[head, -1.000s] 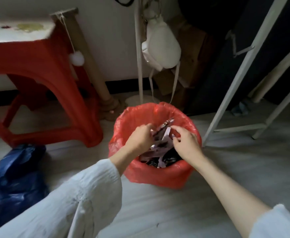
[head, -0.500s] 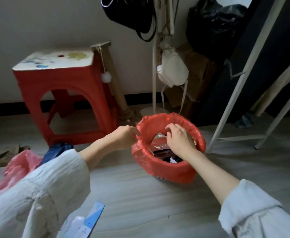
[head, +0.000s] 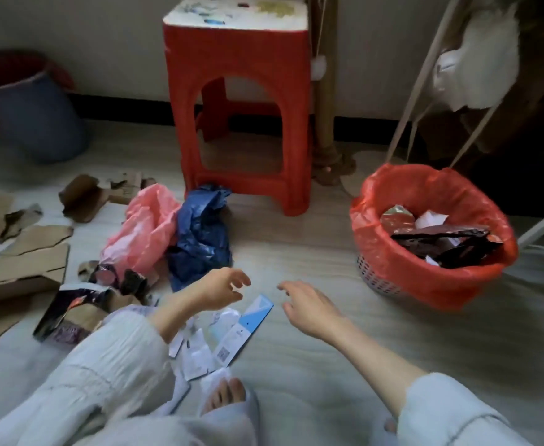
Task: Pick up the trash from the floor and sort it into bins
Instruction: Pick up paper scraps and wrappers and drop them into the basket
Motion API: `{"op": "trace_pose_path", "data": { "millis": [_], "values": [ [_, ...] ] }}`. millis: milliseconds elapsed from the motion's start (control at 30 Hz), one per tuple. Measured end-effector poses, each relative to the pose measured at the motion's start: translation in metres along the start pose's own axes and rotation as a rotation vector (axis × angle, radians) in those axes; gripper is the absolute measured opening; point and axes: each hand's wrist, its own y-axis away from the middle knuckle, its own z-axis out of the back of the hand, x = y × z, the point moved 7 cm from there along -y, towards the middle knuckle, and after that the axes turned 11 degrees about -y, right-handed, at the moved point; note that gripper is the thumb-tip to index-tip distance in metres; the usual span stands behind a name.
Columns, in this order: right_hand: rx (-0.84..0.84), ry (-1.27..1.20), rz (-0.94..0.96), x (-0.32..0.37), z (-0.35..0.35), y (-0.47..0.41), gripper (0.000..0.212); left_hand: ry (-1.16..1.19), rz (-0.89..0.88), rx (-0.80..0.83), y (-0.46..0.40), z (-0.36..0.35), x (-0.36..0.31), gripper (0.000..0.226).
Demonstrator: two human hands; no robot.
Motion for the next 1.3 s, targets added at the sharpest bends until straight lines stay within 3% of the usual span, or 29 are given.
{"op": "trace_pose_path", "data": {
  "millis": [167,267,467,667,767,933,1200,1300],
  "values": [
    [0.192,0.123,0.013,-0.002,-0.076,-0.041,0.045,-0.029,0.118,0.084,-0.014,-0.079,0.075,0.041],
    [0.224,0.212,0.05,-0.005,-0.108,-0.069,0.04,-0.025,0.154,0.08,-0.026,-0.12,0.1,0.049],
    [0.309,0.386,0.142,-0.019,-0.155,-0.099,0.058,-0.179,0.108,-0.105,-0.052,-0.149,0.105,0.071],
    [0.186,0.529,0.135,-0.023,-0.162,-0.097,0.06,-0.184,0.139,-0.168,-0.048,-0.156,0.107,0.046],
    [0.099,0.525,0.123,-0.022,-0.16,-0.098,0.06,-0.17,0.22,-0.143,-0.046,-0.158,0.109,0.052],
    [0.16,0.496,0.127,-0.019,-0.161,-0.105,0.051,-0.119,0.277,-0.134,-0.05,-0.157,0.111,0.052],
    [0.228,0.579,0.098,-0.02,-0.162,-0.107,0.057,0.04,0.506,-0.12,-0.048,-0.164,0.122,0.035],
    [0.219,0.576,0.098,-0.028,-0.16,-0.1,0.055,0.079,0.512,-0.146,-0.046,-0.16,0.12,0.03]
  ]
}}
